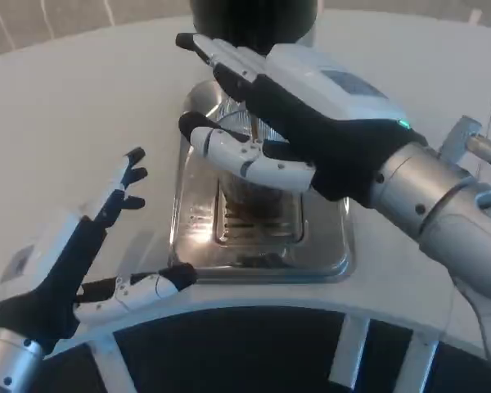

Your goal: Grasp the cup under the faucet to collect the drink, then remove the cup.

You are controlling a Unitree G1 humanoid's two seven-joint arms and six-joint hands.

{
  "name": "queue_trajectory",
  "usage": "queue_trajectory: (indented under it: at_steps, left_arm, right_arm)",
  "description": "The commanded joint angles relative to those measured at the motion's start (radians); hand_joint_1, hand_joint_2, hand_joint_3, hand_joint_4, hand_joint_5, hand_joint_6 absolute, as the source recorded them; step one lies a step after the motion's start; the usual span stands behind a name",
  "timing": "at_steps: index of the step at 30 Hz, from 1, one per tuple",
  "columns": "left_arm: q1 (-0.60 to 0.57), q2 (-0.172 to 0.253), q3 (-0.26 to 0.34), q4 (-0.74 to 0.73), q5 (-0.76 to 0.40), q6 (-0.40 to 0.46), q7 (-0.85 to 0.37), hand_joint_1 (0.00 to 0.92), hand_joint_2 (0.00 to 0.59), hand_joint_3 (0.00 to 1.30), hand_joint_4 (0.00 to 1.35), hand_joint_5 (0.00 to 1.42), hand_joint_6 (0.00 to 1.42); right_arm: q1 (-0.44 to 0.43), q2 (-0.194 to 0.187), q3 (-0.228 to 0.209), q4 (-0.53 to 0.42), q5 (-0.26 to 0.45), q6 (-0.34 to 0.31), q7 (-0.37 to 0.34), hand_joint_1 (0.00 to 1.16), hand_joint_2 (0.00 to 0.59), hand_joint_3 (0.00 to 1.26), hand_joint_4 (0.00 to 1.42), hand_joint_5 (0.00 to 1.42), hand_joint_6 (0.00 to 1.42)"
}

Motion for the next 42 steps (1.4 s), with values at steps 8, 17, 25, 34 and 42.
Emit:
queue_trajectory:
  at_steps: [8, 17, 25, 34, 42]
  left_arm:
    - [-0.089, -0.053, -0.045, 0.099, 0.001, 0.003, 0.038, 0.356, 0.050, 0.00, 0.00, 0.26, 0.11]
    - [-0.176, -0.081, -0.079, 0.190, 0.015, 0.013, 0.066, 0.361, 0.051, 0.00, 0.00, 0.27, 0.11]
    - [-0.250, -0.096, -0.112, 0.265, 0.029, 0.023, 0.091, 0.361, 0.052, 0.00, 0.00, 0.27, 0.10]
    - [-0.326, -0.118, -0.141, 0.356, 0.045, 0.031, 0.116, 0.354, 0.055, 0.00, 0.00, 0.27, 0.10]
    - [-0.370, -0.122, -0.158, 0.417, 0.042, 0.033, 0.132, 0.348, 0.053, 0.00, 0.00, 0.27, 0.11]
  right_arm:
    - [0.027, 0.012, 0.018, 0.016, 0.026, -0.031, 0.048, 0.00, 0.477, 0.00, 0.00, 0.00, 0.00]
    - [0.017, 0.021, 0.008, 0.039, 0.027, -0.044, 0.045, 0.00, 0.478, 0.00, 0.00, 0.00, 0.00]
    - [0.018, 0.025, -0.008, 0.060, 0.031, -0.061, 0.044, 0.00, 0.478, 0.00, 0.00, 0.00, 0.00]
    - [0.021, 0.021, -0.019, 0.063, 0.034, -0.065, 0.046, 0.00, 0.478, 0.00, 0.00, 0.00, 0.00]
    - [0.022, 0.020, -0.026, 0.063, 0.034, -0.066, 0.039, 0.00, 0.478, 0.00, 0.00, 0.00, 0.00]
